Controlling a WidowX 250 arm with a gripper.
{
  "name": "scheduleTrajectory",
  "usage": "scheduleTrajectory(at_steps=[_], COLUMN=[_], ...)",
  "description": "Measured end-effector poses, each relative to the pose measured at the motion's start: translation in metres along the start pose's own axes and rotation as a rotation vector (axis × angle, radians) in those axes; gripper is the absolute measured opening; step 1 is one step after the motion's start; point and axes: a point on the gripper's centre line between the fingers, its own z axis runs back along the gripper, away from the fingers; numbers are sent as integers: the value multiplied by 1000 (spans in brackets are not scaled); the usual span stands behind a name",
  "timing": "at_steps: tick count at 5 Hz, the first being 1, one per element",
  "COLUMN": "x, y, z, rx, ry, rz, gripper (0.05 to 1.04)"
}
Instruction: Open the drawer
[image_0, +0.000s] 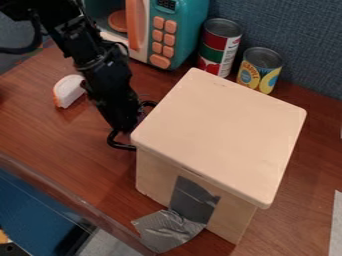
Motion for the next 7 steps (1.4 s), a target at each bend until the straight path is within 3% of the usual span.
scheduleTrajectory(at_steps=[2,3,7], x=[-1,0,-8], y=[12,17,41], z=[10,19,31], rx=[17,47,139], ry=[8,-1,51], rz=[29,23,31], gripper=[128,127,127])
